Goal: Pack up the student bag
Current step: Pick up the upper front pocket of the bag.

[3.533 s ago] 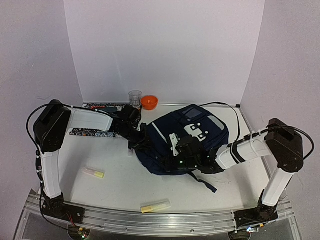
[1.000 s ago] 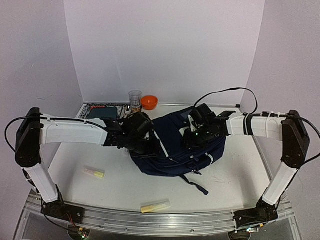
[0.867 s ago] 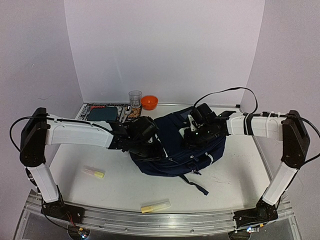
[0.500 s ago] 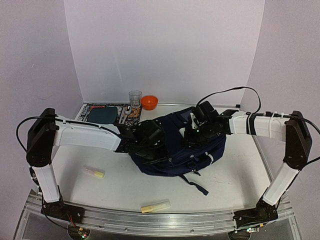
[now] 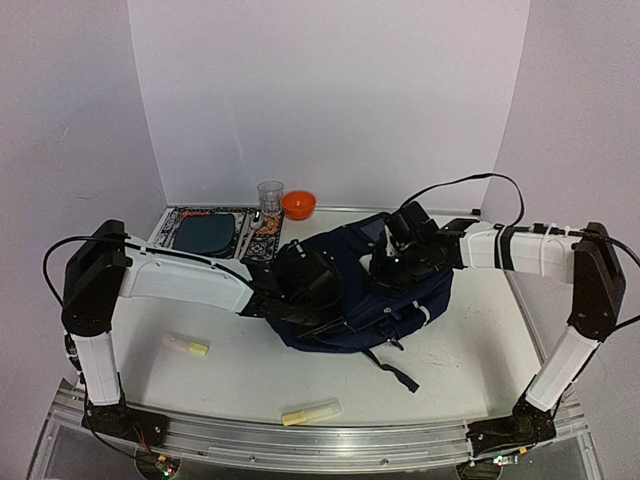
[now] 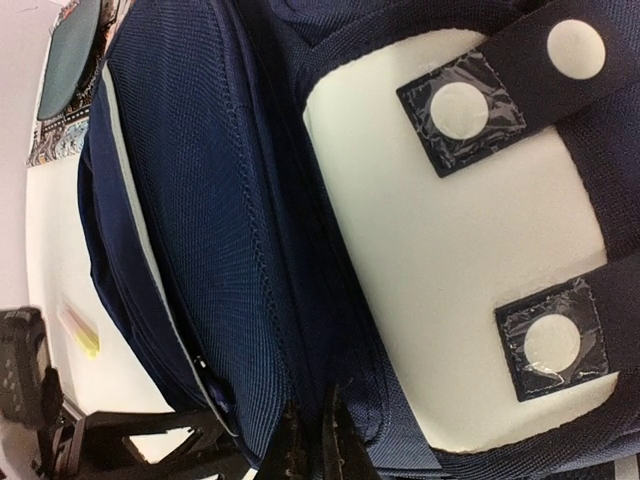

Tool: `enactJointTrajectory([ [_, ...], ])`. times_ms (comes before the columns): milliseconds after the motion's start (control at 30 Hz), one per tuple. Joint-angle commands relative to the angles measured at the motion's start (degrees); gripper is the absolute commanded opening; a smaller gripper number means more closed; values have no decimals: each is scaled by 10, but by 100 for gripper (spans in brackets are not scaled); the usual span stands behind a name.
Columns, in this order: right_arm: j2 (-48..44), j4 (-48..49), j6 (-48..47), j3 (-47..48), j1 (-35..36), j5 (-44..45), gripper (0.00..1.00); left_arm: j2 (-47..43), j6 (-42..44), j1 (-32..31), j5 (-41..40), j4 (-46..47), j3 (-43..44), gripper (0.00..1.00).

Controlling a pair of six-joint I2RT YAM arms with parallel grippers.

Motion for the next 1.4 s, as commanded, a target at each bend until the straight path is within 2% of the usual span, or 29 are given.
enactJointTrajectory([
  [0, -41, 53, 19, 16, 3, 1, 0, -58, 7, -43, -79, 42, 3, 50],
  [300, -41, 63, 26, 30, 3, -6, 0, -53, 3, -49, -71, 37, -3, 52],
  [633, -59, 74, 41, 21, 3, -15, 0, -26, 7, -48, -82, 18, -9, 44],
  [833, -62, 82, 48, 17, 3, -27, 0, -6, 37, -48, -74, 63, -6, 38],
  [1100, -68, 90, 53, 9, 3, -43, 0, 11, 67, -48, -110, 95, -12, 25],
  [1200, -72, 90, 49, 3, 3, -45, 0, 9, 75, -48, -123, 100, -17, 15],
  [1300, -79, 88, 38, -6, 4, -42, 0, 1, 78, -48, -128, 100, -29, 1],
  [1367, -86, 82, 22, -12, 3, -34, 0, -9, 79, -48, -132, 99, -43, 0],
])
